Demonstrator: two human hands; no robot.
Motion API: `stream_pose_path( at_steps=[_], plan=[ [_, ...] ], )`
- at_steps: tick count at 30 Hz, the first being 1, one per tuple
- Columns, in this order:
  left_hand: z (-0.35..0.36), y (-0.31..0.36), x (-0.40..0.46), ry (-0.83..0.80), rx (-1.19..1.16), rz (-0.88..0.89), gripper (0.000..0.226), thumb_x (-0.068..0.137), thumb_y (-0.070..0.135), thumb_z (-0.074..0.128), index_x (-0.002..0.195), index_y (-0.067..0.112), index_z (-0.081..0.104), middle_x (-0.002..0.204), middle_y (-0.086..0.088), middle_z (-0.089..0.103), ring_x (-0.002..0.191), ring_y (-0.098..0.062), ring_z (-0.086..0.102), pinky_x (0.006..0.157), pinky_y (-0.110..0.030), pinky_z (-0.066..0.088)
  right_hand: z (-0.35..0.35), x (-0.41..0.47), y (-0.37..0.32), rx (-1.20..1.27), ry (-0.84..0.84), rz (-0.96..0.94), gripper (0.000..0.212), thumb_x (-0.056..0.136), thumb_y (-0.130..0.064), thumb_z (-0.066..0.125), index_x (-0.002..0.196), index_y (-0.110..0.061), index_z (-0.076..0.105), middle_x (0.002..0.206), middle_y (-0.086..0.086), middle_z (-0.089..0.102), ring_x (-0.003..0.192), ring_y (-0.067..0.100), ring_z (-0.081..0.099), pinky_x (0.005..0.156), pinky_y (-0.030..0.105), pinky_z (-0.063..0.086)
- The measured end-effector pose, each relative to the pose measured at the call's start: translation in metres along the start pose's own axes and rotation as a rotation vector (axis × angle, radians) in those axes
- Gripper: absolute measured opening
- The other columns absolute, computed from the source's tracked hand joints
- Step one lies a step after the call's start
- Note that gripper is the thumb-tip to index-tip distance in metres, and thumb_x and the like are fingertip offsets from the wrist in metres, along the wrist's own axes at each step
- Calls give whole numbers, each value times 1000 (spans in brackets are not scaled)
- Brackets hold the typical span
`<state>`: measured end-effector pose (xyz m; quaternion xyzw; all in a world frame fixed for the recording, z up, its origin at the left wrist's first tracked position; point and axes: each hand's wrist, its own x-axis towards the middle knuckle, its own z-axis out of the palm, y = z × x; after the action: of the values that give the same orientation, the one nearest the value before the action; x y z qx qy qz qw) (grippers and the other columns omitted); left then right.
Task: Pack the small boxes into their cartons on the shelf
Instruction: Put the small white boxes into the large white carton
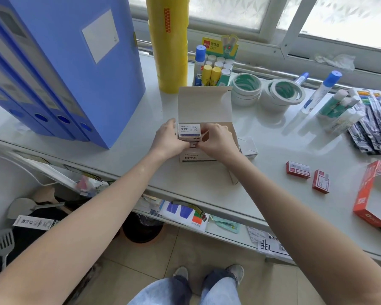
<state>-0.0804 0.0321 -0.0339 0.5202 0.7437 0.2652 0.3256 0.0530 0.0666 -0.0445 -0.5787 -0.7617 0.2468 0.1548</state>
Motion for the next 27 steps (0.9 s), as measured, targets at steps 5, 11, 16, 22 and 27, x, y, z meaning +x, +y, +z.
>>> stream_pose_path(
  at_steps=[5, 11, 16, 22, 27],
  plan=[
    [0, 13, -9, 128, 18, 117, 79, 74, 18, 71, 140, 11, 28, 138, -11, 30, 127, -23, 39, 99, -28, 38, -28, -10, 2, 63, 86, -24, 21, 82, -13, 56, 97, -5, 68, 93, 12, 73, 91, 29, 65, 82, 36, 52],
    [18, 46, -33, 103, 142, 604, 45, 76, 5, 59, 120, 12, 54, 129, -7, 49, 123, -22, 45, 101, -22, 34, -65, -30, 25, 92, 260, -38, 22, 83, -10, 53, 99, -6, 67, 96, 11, 69, 82, 23, 63, 77, 33, 50],
    [49, 53, -44, -161, 490, 794, 53, 79, 3, 48, 130, 18, 51, 138, 2, 50, 133, -19, 36, 105, -37, 31, -69, -53, 57, 71, 280, 62, 25, 79, -2, 51, 103, -5, 59, 100, 14, 62, 79, 21, 54, 78, 36, 45],
    [73, 47, -43, -251, 733, 873, 50, 80, 6, 46, 125, 26, 55, 143, 7, 45, 141, -17, 25, 109, -35, 16, -69, -81, 80, 173, 231, 158, 23, 85, -7, 49, 107, -4, 58, 99, 12, 63, 81, 21, 54, 83, 39, 48],
    [83, 45, -42, -90, 568, 929, 28, 79, 17, 61, 107, 21, 65, 117, 3, 66, 125, -19, 51, 109, -36, 26, -74, -92, 86, 395, 5, 245, 37, 94, -45, 44, 111, -14, 55, 101, 2, 61, 97, 23, 61, 86, 35, 46]
  ],
)
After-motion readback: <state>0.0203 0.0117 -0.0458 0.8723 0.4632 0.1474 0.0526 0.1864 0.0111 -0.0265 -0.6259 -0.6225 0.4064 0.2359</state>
